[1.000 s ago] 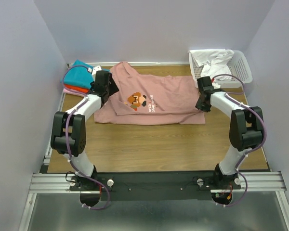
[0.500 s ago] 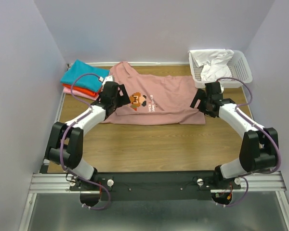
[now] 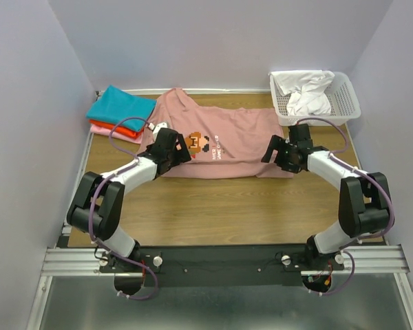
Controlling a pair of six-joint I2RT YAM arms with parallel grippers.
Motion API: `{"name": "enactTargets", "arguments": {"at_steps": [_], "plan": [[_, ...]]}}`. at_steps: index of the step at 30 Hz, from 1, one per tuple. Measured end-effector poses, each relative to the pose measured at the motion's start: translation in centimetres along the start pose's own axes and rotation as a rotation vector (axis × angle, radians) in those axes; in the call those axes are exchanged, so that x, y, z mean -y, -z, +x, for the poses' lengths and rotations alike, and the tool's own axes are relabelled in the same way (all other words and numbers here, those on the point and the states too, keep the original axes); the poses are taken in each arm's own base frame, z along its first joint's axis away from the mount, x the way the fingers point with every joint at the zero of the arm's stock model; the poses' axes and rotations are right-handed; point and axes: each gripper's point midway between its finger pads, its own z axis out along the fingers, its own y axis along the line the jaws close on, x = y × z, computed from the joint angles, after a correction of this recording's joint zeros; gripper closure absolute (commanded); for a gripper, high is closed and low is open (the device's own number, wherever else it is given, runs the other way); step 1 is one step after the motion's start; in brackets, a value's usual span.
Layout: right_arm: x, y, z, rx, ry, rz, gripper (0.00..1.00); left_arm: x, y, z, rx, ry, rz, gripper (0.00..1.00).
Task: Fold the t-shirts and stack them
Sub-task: Fold the tshirt
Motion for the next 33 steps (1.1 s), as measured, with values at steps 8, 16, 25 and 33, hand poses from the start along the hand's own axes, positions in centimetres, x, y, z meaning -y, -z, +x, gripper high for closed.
{"name": "enactTargets", "arguments": {"at_steps": [8,16,25,33], "plan": [[0.5,-1.0,0.7,-0.026,0.004,0.015,0.00,-2.5,-1.8,0.3,-0.002,0.028,-0.137,0.26],[0.8,-1.3,0.9,-0.034,0.013,0.023,0.00,-2.7,-3.1,-0.9,0.016,0.048,-0.171,0.45],[1.1,-1.5,1.0,-0.037,0.019,0.038,0.00,-3.8,-3.6,-1.0,0.014,0.060,-0.203,0.61],[1.2,-1.5,0.9,-0.033,0.020,0.044,0.00,-4.1,-3.8,-0.5,-0.002,0.056,-0.213,1.00]]}}
